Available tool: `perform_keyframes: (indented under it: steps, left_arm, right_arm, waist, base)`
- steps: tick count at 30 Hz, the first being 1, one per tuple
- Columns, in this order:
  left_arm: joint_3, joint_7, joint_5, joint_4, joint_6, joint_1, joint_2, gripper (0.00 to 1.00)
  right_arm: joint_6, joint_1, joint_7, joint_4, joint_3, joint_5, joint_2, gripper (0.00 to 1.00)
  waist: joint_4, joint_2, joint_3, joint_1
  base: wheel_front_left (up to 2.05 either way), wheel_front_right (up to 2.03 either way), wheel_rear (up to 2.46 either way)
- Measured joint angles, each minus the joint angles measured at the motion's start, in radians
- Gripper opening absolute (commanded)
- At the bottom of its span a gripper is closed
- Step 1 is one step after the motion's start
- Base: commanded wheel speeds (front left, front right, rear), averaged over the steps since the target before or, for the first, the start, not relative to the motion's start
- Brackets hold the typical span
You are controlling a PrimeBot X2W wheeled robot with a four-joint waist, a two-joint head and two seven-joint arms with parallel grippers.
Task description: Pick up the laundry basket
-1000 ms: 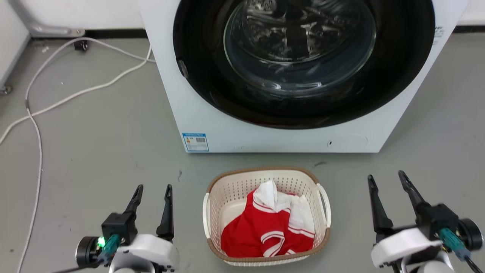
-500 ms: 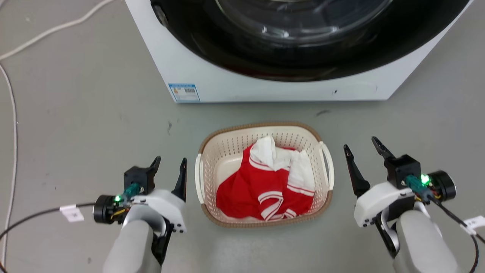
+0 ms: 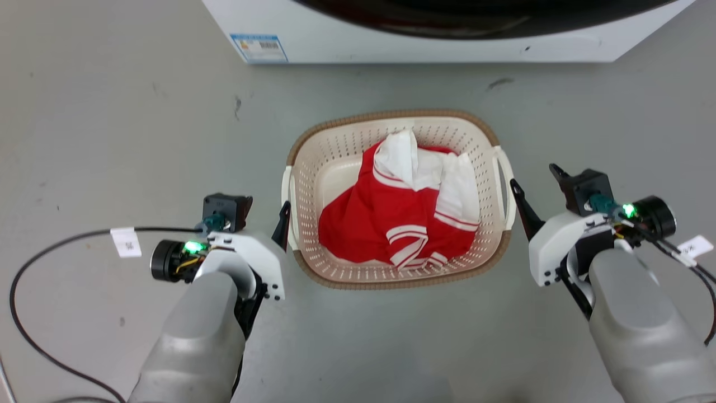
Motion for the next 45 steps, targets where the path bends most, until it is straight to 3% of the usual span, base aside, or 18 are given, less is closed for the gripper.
perform_keyframes:
  steps: [15,34,35,36,45]
  left_arm:
    - [-0.148,0.004,-0.127,0.131,0.000,-0.186,-0.003,1.00]
    - [-0.294,0.015,-0.235,0.161,0.000,-0.283,-0.010,1.00]
    - [-0.303,0.025,-0.241,0.163,0.000,-0.284,-0.010,0.55]
    - [-0.311,0.037,-0.248,0.165,0.000,-0.284,-0.010,0.00]
    - [-0.365,0.063,-0.293,0.177,0.000,-0.283,-0.006,0.00]
  right_arm:
    - [0.000,-0.224,0.000,0.258,0.066,0.035,-0.018,1.00]
    - [0.000,-0.322,0.026,0.337,0.105,0.043,-0.024,1.00]
    - [0.000,-0.322,0.028,0.338,0.108,0.044,-0.022,0.00]
    - [0.000,-0.322,0.037,0.339,0.113,0.046,-0.019,0.00]
    - [0.000,-0.321,0.050,0.346,0.139,0.063,-0.004,0.00]
  waist:
    - [0.029,0.0000,0.194,0.0000]
    - [0.042,0.0000,0.323,-0.0001]
    - [0.041,0.0000,0.324,-0.0001]
    - [0.039,0.0000,0.325,-0.0001]
    - [0.030,0.0000,0.311,-0.0001]
  base:
    - [0.00,0.00,0.00]
    - [0.00,0.00,0.00]
    - [0.00,0.00,0.00]
    - [0.00,0.00,0.00]
    - [0.00,0.00,0.00]
